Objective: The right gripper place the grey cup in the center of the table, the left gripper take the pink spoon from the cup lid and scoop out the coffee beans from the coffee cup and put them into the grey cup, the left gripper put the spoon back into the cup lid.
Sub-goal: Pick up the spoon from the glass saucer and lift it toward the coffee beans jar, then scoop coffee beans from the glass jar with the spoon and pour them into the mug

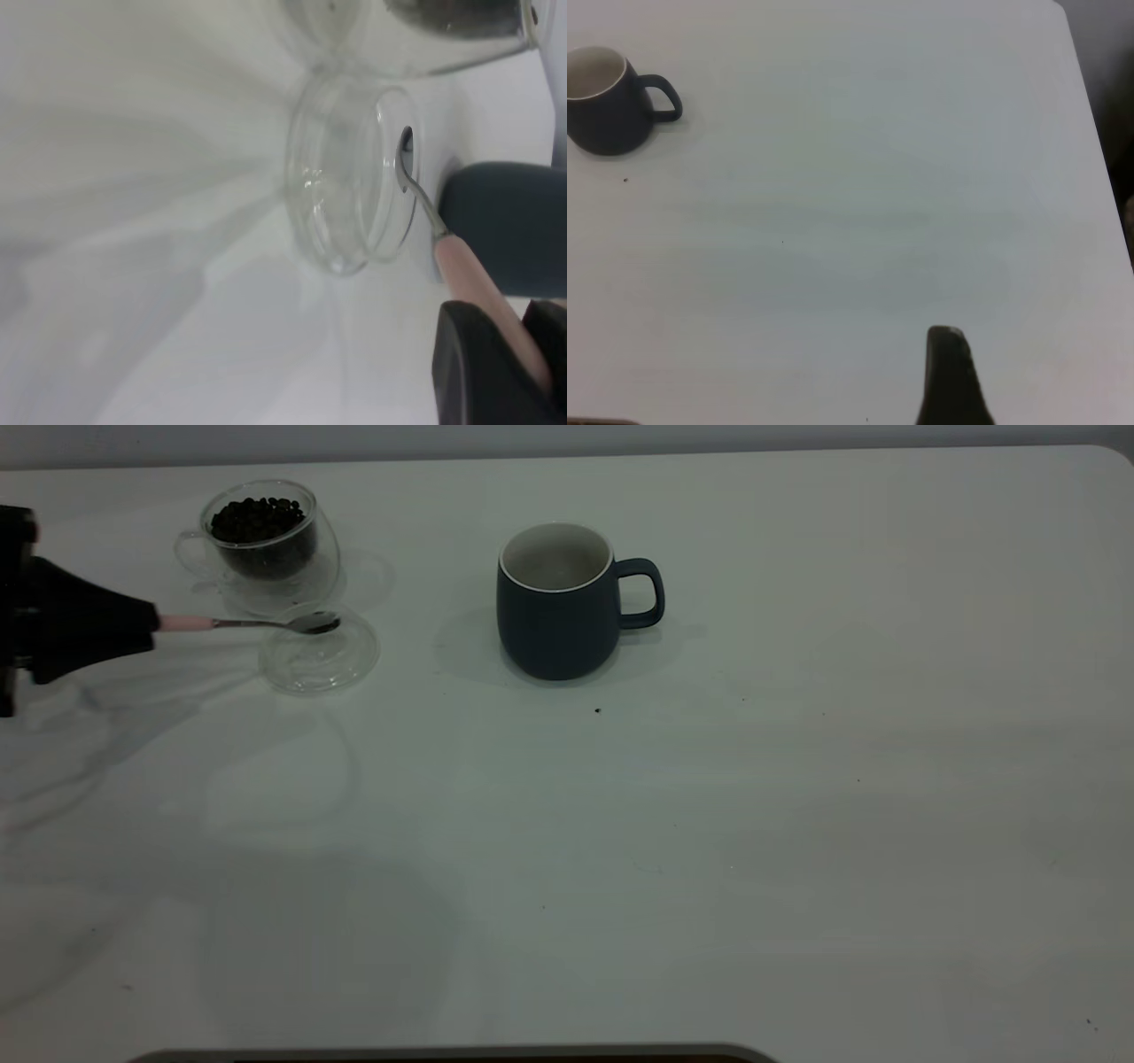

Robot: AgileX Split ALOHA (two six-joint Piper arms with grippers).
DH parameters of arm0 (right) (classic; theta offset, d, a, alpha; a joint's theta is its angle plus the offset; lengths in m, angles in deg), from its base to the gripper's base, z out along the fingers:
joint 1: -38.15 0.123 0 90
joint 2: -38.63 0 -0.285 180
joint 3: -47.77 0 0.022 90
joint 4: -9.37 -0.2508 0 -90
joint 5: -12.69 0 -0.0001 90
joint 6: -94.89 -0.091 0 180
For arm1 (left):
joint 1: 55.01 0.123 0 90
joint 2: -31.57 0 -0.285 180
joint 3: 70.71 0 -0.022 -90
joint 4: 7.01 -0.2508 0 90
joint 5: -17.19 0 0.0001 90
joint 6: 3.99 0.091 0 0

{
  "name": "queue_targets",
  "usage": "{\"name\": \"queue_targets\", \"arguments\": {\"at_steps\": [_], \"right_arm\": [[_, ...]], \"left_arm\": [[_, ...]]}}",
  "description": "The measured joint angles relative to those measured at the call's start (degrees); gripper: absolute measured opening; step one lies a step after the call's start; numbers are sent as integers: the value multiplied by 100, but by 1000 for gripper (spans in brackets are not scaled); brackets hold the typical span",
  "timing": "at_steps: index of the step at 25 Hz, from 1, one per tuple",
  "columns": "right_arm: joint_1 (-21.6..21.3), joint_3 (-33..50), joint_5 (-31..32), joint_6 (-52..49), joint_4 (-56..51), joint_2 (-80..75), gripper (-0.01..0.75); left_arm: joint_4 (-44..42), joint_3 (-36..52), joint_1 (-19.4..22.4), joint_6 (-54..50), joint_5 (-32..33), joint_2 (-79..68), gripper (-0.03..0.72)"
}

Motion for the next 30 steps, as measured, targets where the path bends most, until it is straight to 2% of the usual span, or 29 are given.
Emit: {"name": "queue_targets", "arguments": {"at_steps": [6,10,14,18,23,30], "right_arm": [[0,0,0,0,0,0,536],[0,0,0,0,0,0,536],[0,0,0,0,0,0,536],[0,0,0,0,0,0,536],[0,0,0,0,0,0,536],[0,0,0,-5,0,0,536]], "left_arm": [[-963,0,323,-664,128,219,137],[-1038,-230,435,-660,825,362,136],[-1090,-923,441,-730,1454,460,136],[-1171,-1771,441,-1180,1486,460,136],[-1609,-2688,446,-1761,1090,380,136],[-2051,-3127,446,-1965,1037,-131,135]]}}
